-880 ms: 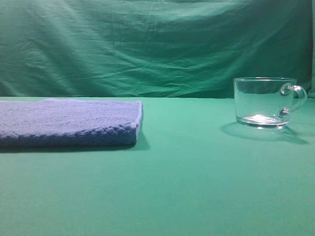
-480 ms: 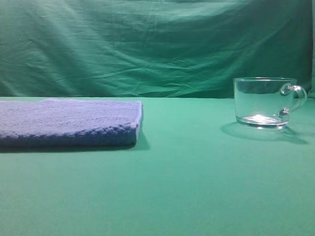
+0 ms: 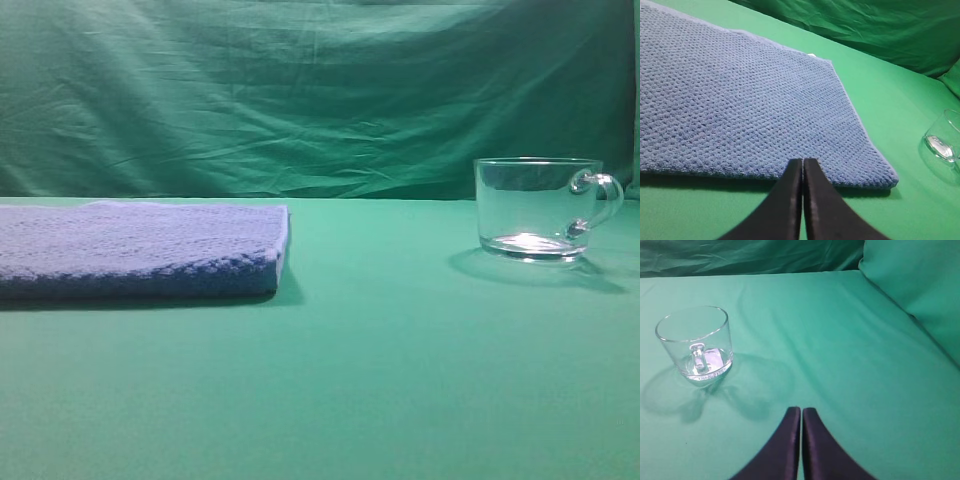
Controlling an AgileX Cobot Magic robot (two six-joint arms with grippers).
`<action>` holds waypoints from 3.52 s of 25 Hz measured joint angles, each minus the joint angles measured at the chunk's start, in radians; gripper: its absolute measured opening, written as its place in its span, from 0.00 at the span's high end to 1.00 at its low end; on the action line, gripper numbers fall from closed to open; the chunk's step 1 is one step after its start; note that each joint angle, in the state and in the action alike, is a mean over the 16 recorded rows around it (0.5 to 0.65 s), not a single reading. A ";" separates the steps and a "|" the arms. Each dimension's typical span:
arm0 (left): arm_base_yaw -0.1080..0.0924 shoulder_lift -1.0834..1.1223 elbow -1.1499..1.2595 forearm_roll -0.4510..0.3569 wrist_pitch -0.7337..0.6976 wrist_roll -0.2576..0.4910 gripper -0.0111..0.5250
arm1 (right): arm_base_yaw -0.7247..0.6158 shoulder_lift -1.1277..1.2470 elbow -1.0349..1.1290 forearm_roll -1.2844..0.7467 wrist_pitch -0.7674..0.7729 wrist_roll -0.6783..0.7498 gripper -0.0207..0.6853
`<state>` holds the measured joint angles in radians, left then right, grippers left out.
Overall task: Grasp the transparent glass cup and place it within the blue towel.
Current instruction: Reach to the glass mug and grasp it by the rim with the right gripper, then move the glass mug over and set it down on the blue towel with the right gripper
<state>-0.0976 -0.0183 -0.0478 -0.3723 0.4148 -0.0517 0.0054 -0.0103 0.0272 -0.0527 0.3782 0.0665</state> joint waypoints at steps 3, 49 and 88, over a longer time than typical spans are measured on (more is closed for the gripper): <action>0.000 0.000 0.000 0.000 0.000 0.000 0.98 | 0.000 0.000 0.000 0.000 -0.026 0.000 0.97; 0.000 0.000 0.000 0.000 0.000 0.000 0.98 | 0.292 1.290 -0.749 0.074 0.195 -0.196 0.75; 0.000 0.000 0.000 0.000 0.000 0.000 0.98 | 0.461 1.651 -1.029 0.072 -0.086 -0.256 0.83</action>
<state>-0.0976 -0.0183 -0.0478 -0.3723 0.4148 -0.0517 0.4668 1.6410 -1.0016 0.0192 0.2920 -0.1900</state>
